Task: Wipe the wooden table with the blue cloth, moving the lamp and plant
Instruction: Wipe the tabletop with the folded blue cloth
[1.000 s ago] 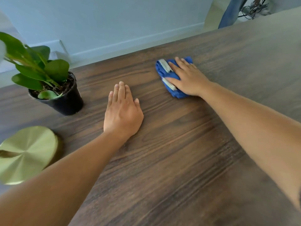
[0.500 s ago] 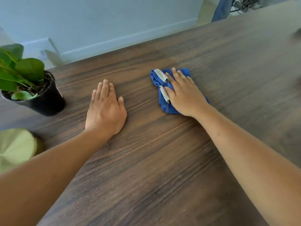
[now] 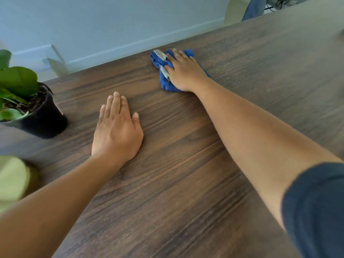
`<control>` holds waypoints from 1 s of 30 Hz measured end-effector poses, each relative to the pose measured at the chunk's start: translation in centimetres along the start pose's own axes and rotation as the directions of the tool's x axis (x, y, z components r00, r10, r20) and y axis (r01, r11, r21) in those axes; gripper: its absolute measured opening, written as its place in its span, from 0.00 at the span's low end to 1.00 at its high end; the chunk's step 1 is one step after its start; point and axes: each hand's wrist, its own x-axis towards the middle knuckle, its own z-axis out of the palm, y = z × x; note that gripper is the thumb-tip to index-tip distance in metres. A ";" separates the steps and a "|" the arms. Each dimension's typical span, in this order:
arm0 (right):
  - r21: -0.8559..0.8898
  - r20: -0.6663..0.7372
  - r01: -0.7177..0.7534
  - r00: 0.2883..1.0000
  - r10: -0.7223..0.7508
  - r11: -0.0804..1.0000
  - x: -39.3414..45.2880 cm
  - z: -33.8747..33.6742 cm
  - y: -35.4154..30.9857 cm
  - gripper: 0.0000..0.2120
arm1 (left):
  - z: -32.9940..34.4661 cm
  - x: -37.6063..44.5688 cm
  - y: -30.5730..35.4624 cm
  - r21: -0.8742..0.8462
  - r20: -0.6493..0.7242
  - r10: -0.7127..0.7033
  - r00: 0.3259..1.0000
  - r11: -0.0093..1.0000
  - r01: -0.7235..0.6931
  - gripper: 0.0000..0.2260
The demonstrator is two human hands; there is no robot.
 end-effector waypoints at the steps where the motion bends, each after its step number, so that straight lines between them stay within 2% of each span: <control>1: 0.001 -0.003 -0.009 1.000 0.009 1.000 2.0 -0.1 -0.5 0.29 | 0.0 0.0 0.0 0.003 -0.007 -0.003 1.000 1.000 0.003 0.28; 4: 0.010 -0.028 -0.027 0.999 0.027 1.000 4.6 -0.2 -1.1 0.28 | 0.1 0.1 0.0 0.005 -0.032 -0.003 0.999 1.000 0.003 0.28; 7: 0.029 -0.014 -0.016 1.000 0.017 0.999 1.3 -0.2 -1.0 0.28 | 0.0 0.1 0.1 0.001 -0.025 0.005 1.000 1.000 -0.005 0.27; 10: 0.037 0.006 -0.006 1.000 0.006 0.999 -5.6 0.4 -1.6 0.28 | -0.6 -0.1 0.3 -0.063 -0.019 -0.006 1.000 0.998 0.004 0.27; 15: 0.009 0.052 -0.038 0.998 0.037 0.999 -19.0 1.4 -3.9 0.29 | -2.5 -3.5 0.8 -0.276 -0.034 0.008 0.999 0.961 -0.017 0.22; 18: -0.005 0.076 -0.056 0.996 0.056 0.998 -26.5 1.9 -6.6 0.29 | -2.9 -8.6 0.2 -0.295 0.004 0.002 1.000 0.955 -0.001 0.22; 21: -0.029 0.058 -0.011 0.998 0.012 1.000 -32.5 2.9 -9.9 0.32 | -3.1 -13.6 -1.8 -0.261 0.011 0.047 0.999 0.964 -0.043 0.22; 23: -0.020 0.058 0.038 0.998 -0.037 0.999 -33.0 3.0 -10.3 0.33 | -3.4 -16.1 -4.0 -0.214 -0.007 0.090 0.996 0.973 -0.089 0.22; 25: -0.016 0.047 0.018 0.999 -0.017 1.000 -30.4 2.9 -9.7 0.30 | -3.6 -18.2 -6.4 -0.180 0.002 0.118 0.993 0.977 -0.116 0.23; 30: -0.005 0.005 -0.243 0.970 0.243 0.970 -23.9 2.8 -10.8 0.30 | -4.8 -22.3 -10.8 -0.181 -0.001 0.108 0.994 0.978 -0.106 0.22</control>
